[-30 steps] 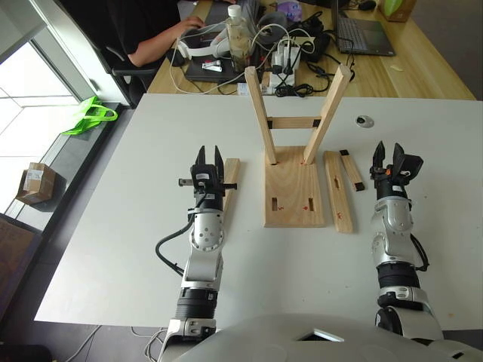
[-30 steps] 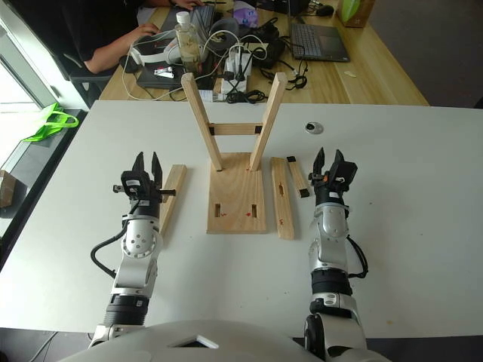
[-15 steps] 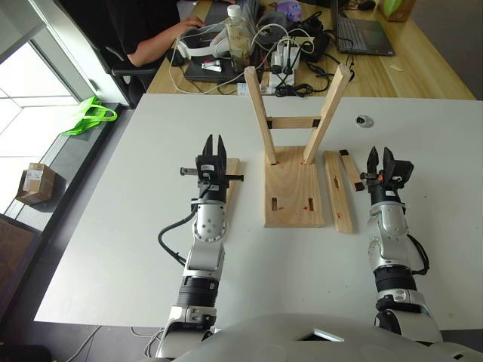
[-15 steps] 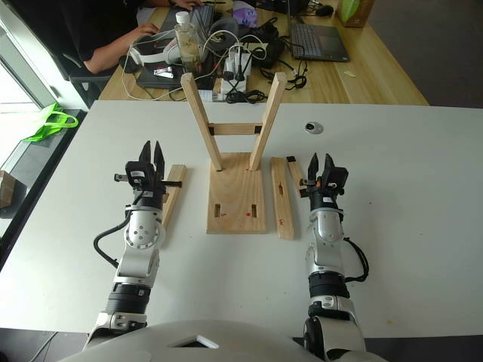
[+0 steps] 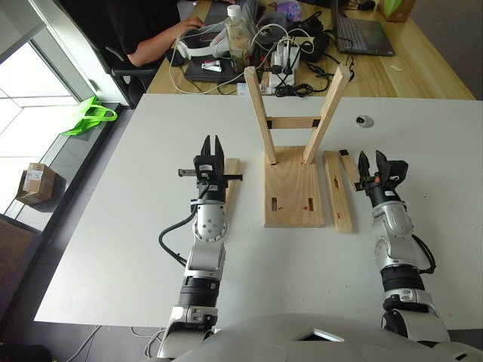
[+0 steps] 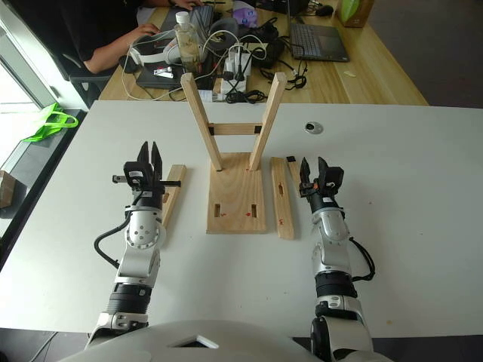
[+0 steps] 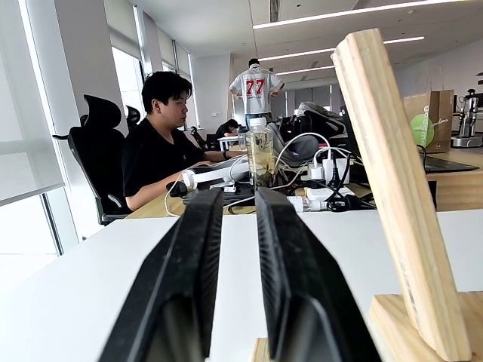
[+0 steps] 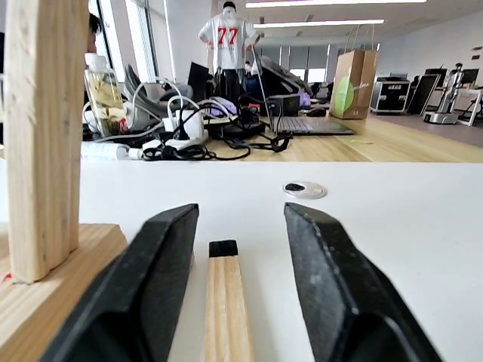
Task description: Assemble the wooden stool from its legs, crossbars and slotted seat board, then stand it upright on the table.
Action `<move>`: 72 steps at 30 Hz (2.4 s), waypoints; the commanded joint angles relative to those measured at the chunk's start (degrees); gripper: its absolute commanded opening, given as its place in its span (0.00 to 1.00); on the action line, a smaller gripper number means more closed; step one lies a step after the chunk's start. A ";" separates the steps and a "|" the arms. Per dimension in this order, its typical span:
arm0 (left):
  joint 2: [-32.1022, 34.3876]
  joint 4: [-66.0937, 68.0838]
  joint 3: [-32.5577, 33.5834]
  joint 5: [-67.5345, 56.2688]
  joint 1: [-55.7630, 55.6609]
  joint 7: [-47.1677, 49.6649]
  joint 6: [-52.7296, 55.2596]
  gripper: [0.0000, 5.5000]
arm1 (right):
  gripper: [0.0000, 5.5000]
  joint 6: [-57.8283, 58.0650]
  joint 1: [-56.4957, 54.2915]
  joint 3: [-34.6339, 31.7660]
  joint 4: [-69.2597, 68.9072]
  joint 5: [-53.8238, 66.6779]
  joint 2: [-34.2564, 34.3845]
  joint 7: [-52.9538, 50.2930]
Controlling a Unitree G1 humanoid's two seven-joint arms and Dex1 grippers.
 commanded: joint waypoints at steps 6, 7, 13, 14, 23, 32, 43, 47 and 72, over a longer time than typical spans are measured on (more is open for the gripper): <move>-0.21 -0.94 -0.50 0.63 0.06 -0.13 4.25 0.21 | 0.41 21.63 -3.14 1.34 -3.59 -2.15 -3.87 -1.45; -0.20 -1.30 -0.43 0.26 0.45 -0.20 3.41 0.21 | 0.41 23.41 -3.17 1.31 -4.24 -1.65 -4.20 -0.56; -0.46 -2.31 -0.25 0.02 1.46 -0.10 4.47 0.34 | 0.41 28.43 -2.56 2.18 -7.97 -1.81 -5.87 1.77; -0.41 -2.24 -0.15 0.26 1.15 -0.06 5.52 0.36 | 0.41 28.99 -2.44 2.22 -8.91 -1.67 -6.01 2.00; -0.78 -2.08 0.20 1.72 0.49 1.97 8.73 0.36 | 0.41 36.74 -2.81 4.38 -10.50 -2.50 -7.60 5.05; -1.02 -2.33 -0.01 2.27 -0.03 3.06 9.48 0.36 | 0.41 44.72 -6.80 6.94 -5.59 -5.32 -8.66 4.51; -1.82 -7.28 1.87 0.49 -2.72 2.33 14.68 0.36 | 0.23 51.38 -8.05 9.74 -7.56 -6.12 -10.72 7.53; -2.18 -13.65 4.86 -7.28 -6.04 -1.56 24.35 0.36 | 0.23 48.76 -7.17 7.45 -7.63 -5.83 -10.76 5.29; 16.24 -38.40 8.34 -102.59 -19.06 1.11 67.61 0.36 | 0.23 1.68 1.97 11.14 -42.25 6.22 -6.90 21.39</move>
